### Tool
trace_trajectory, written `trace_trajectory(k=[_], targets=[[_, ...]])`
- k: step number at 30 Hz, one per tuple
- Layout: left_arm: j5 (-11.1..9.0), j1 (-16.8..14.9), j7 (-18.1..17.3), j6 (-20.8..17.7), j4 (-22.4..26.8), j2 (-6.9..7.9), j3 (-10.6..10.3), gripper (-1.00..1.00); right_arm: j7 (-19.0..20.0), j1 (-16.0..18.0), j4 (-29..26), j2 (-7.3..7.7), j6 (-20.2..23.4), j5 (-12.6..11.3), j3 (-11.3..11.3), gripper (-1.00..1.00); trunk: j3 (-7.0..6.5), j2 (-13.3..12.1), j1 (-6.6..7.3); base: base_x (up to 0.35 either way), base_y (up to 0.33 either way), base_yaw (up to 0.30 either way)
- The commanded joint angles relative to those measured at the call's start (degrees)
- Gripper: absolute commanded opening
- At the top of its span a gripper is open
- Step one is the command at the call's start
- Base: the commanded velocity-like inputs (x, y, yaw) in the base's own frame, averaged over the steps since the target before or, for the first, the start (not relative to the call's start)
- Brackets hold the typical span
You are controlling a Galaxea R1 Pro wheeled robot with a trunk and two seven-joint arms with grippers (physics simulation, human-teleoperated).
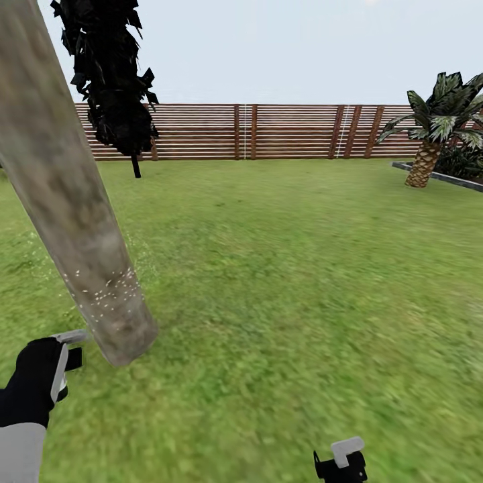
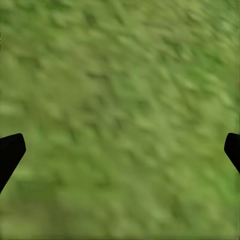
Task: In the garden, pick up the pesticide atomizer on the floor and spray pesticide onto both trees until each tree trunk is fully covered.
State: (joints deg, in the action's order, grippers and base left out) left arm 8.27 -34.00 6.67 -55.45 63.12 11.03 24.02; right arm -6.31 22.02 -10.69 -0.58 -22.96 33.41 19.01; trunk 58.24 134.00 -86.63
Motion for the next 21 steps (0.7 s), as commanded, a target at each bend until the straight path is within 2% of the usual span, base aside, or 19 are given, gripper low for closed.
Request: trace_trajectory(k=[1,4,8,9,12,13,14,18,20,21], targets=[[-0.1,-0.4,-0.2,-0.5,0.0,0.62,-0.1,-1.00,-0.3,0.0,0.1,-0.02,-0.1,0.6,0.3,1.00,0.06,0.0,0.01,0.000,0.000,0.000],[-0.1,-0.5,-0.3,-0.8,0.0,1.65,-0.3,-1.00,-0.3,0.0,0.1,-0.03,-0.2,0.6,0.3,1.00,0.06,0.0,0.01,0.000,0.000,0.000],[-0.1,-0.3,-1.2,-0.2,-0.1,1.33,-0.9,-1.00,-0.3,0.0,0.1,-0.04,-0.2,0.6,0.3,1.00,0.06,0.0,0.01,-0.173,0.000,0.000],[-0.1,0.8,-3.9,0.2,-0.8,1.29,-2.9,-1.00,-0.3,0.0,0.1,-0.04,-0.2,0.6,0.3,1.00,0.06,0.0,0.01,-0.328,0.000,0.000],[-0.1,3.6,-6.3,1.6,-0.9,1.37,-3.5,-1.00,-0.3,0.0,0.1,-0.04,-0.2,0.6,0.3,1.00,0.06,0.0,0.01,-0.337,0.000,0.000],[-0.1,4.5,-6.6,2.9,-0.9,1.43,-3.5,-1.00,-0.3,0.0,0.1,-0.04,-0.1,0.6,0.3,1.00,0.06,0.0,0.01,-0.340,0.000,0.000],[0.0,7.6,-8.0,8.4,-1.0,1.63,-3.5,-1.00,-0.3,0.0,0.1,-0.04,-0.1,0.6,0.3,1.00,0.06,0.0,0.01,-0.341,0.000,0.000],[0.4,12.3,-13.4,15.4,-1.0,1.86,-4.0,-1.00,-0.1,0.0,0.0,-0.04,-0.1,0.7,0.3,1.00,0.06,0.0,0.01,-0.341,0.000,0.000],[0.7,14.5,-17.2,20.7,-1.1,1.97,-4.1,-1.00,0.1,0.0,-0.1,-0.04,-0.1,0.9,0.1,1.00,0.06,0.0,0.01,-0.341,0.000,0.000],[1.3,15.8,-20.5,23.7,-1.2,2.06,-4.1,-1.00,0.2,0.0,-0.4,-0.04,0.0,0.9,0.0,1.00,0.06,0.0,0.01,-0.341,0.000,0.000]])
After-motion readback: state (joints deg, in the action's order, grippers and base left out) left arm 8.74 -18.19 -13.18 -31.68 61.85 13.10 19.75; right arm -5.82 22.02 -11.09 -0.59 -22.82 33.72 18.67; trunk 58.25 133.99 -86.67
